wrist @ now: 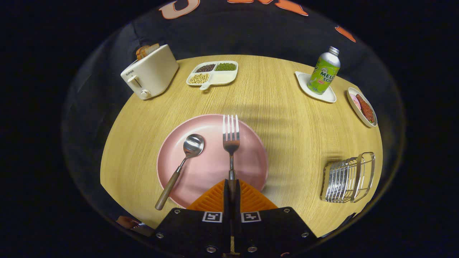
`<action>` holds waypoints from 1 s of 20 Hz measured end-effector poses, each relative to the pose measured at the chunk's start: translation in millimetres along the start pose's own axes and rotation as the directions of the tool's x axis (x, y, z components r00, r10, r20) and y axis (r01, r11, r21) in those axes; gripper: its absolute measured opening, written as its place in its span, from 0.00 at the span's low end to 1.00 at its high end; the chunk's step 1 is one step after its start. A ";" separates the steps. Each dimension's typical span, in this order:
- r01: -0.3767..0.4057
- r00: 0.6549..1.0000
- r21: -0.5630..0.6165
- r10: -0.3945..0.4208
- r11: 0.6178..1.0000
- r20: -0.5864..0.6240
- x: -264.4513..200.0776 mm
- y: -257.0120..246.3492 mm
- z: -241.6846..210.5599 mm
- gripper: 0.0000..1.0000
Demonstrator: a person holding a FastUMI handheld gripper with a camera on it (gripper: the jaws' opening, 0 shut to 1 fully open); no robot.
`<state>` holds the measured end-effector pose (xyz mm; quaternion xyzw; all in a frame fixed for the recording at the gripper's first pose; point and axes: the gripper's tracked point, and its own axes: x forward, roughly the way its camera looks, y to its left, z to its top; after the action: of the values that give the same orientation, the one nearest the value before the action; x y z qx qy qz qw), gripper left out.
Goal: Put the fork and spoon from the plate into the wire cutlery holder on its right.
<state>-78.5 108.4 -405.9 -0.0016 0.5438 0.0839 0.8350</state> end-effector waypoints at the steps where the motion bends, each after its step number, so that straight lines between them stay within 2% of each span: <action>1: -0.002 1.000 0.008 0.002 1.000 0.020 -9.1 -3.8 6.0 0.05; 5: -0.010 0.995 0.072 0.003 0.997 0.096 -45.9 -24.7 28.1 0.05; 11: 0.013 0.976 0.107 -0.036 0.994 0.216 -103.4 -69.9 59.9 0.04; 14: 0.052 0.967 0.112 -0.078 0.992 0.244 -127.0 -95.2 64.2 0.05; 20: 0.207 0.965 0.081 -0.217 0.975 0.148 -137.6 -161.5 35.7 0.05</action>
<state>-77.4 -66.5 -280.6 -0.0259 0.4761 -0.0238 0.8787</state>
